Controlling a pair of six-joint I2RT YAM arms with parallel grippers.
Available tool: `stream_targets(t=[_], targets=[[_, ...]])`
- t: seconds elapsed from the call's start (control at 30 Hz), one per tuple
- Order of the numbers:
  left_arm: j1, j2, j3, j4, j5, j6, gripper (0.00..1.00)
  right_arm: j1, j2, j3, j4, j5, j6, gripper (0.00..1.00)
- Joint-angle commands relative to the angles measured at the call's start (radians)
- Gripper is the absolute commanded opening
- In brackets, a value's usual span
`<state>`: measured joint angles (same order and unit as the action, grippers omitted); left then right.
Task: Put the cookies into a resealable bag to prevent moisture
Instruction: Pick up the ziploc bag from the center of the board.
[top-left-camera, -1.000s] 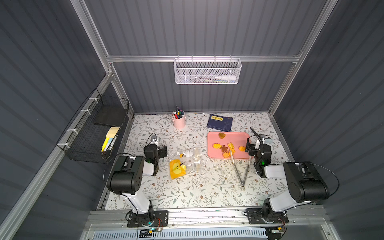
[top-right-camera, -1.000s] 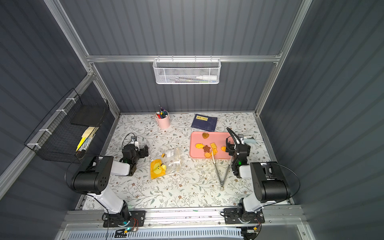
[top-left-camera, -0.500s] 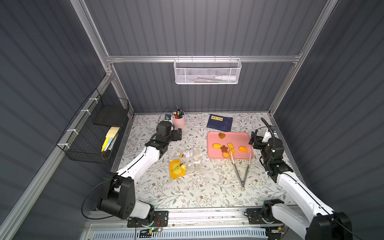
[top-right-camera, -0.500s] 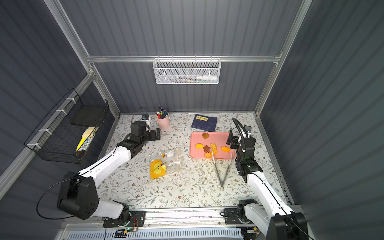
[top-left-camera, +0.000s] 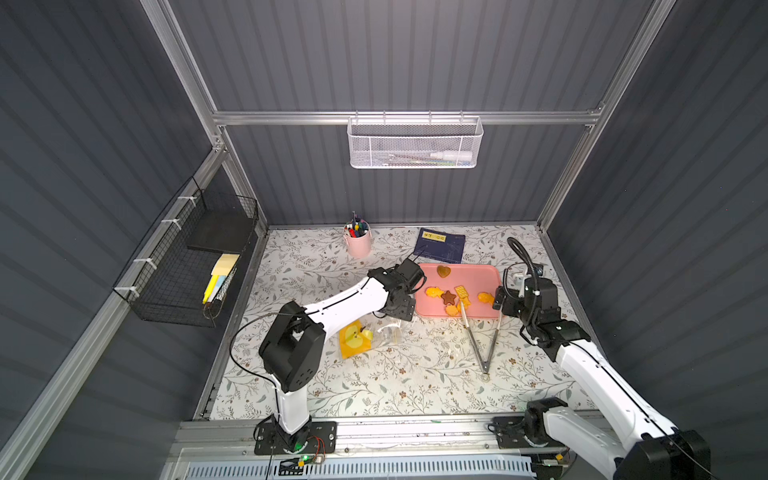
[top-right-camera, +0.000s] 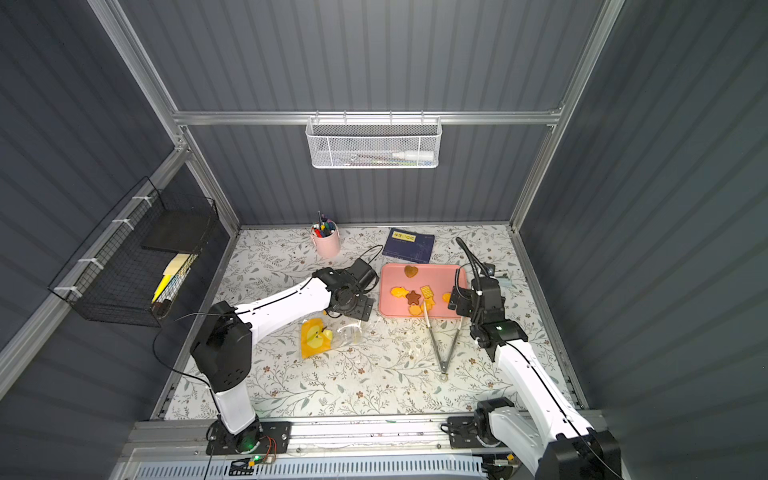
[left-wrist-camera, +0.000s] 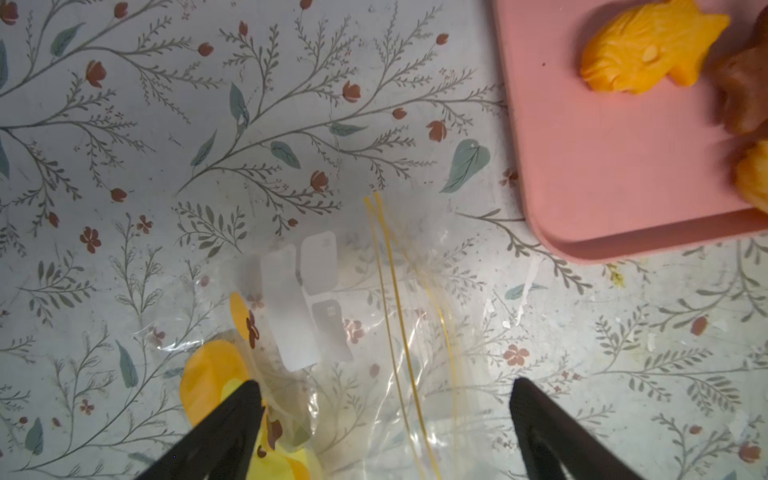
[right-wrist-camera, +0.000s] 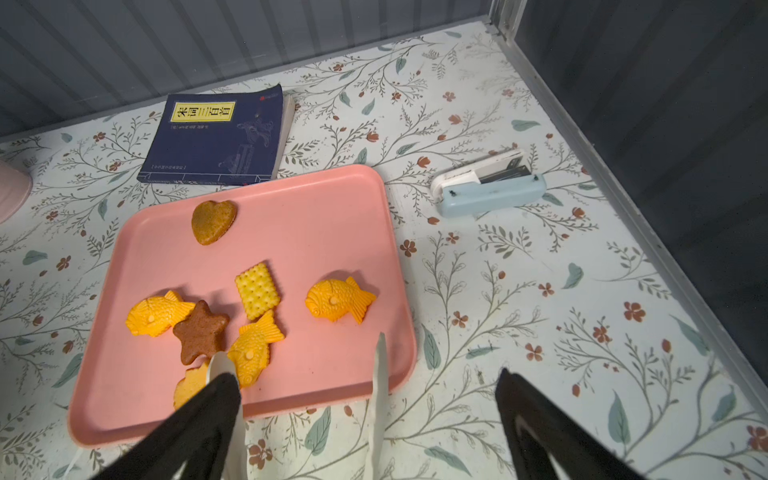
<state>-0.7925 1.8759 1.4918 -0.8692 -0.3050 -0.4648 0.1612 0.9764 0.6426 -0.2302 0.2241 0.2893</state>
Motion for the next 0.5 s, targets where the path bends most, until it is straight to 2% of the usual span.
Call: stream_targets(t=[0.0,0.17,0.37,0.47], targets=[[0.003,0.051,0.06,-0.183,-0.049,-0.055,0.92,0.01,-0.008,0.033,-0.049,-0.009,0.021,0.99],[0.003,0.101,0.098,-0.208,-0.063,-0.057,0.84,0.027,-0.012,0.042,-0.066,-0.017,0.014,0.99],[0.001,0.126,0.116,-0.212,-0.018,-0.064,0.84,0.075,-0.002,0.052,-0.087,-0.022,0.02,0.99],[0.001,0.129,0.118,-0.236,-0.02,-0.06,0.69,0.113,0.002,0.063,-0.102,-0.036,0.021,0.99]])
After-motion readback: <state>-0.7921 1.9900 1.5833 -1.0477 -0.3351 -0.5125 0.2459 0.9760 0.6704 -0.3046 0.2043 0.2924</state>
